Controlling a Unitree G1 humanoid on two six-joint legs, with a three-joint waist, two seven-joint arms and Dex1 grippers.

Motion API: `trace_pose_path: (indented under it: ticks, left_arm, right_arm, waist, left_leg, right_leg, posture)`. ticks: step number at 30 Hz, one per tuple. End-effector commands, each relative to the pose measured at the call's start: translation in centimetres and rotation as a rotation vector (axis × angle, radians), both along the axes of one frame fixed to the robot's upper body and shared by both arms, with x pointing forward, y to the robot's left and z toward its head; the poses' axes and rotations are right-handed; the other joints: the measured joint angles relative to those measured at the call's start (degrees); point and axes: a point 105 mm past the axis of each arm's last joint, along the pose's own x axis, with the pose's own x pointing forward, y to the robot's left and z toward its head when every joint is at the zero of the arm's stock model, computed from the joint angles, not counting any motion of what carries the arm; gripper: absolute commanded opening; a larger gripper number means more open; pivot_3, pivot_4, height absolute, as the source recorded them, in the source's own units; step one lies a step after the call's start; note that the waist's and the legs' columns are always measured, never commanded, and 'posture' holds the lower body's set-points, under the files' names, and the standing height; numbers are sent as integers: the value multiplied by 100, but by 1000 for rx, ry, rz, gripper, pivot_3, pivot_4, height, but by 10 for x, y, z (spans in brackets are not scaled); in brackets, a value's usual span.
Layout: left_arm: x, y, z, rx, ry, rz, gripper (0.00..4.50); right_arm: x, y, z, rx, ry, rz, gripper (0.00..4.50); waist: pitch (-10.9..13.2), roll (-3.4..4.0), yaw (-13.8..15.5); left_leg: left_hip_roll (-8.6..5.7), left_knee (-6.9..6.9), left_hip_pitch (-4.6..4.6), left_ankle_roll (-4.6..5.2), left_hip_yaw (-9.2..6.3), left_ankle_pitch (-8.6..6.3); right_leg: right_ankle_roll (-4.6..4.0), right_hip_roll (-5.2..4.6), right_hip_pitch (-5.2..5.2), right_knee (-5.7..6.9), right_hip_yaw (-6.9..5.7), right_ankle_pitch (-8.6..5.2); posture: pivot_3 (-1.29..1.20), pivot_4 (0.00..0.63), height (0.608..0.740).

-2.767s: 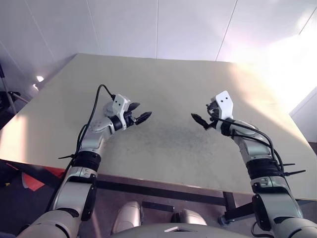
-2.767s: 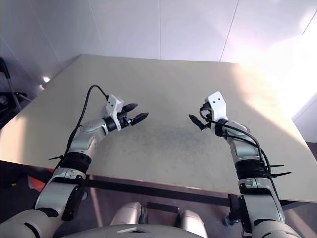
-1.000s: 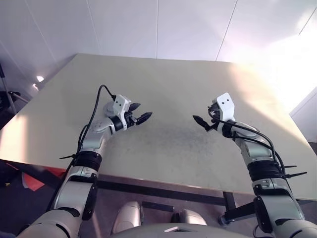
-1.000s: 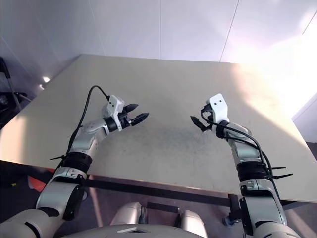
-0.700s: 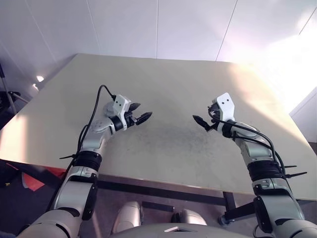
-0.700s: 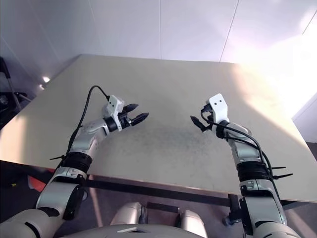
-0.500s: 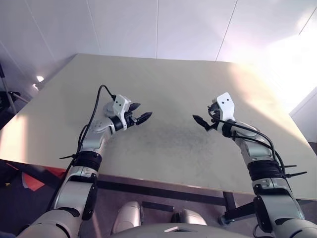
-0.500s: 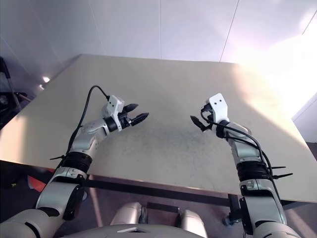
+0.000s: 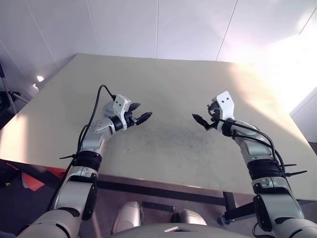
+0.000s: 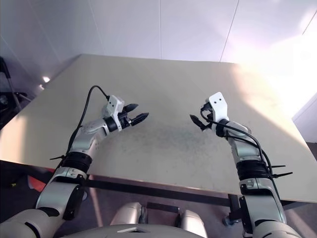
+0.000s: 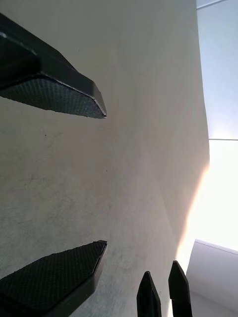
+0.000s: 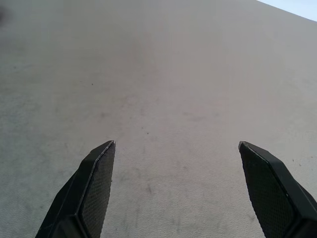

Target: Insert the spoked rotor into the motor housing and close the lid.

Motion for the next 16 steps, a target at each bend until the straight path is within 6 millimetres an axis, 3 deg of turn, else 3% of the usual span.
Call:
trace_pose_path:
  ticks: [1, 16]
  left_arm:
    - [5, 1, 21, -9, -74, 2, 4160]
    - [7, 4, 23, -6, -78, 12, 4160]
  right_arm:
    - [5, 0, 18, -9, -62, 5, 4500]
    - [8, 3, 19, -4, -64, 6, 4500]
  waist:
    - [0, 0, 0]
    - [0, 0, 0]
  left_leg:
    - [0, 0, 0, 0, 0, 0]
    - [0, 0, 0, 0, 0, 0]
  right_leg:
    - [0, 0, 0, 0, 0, 0]
    - [0, 0, 0, 0, 0, 0]
  posture:
    - [0, 0, 740]
    - [0, 0, 740]
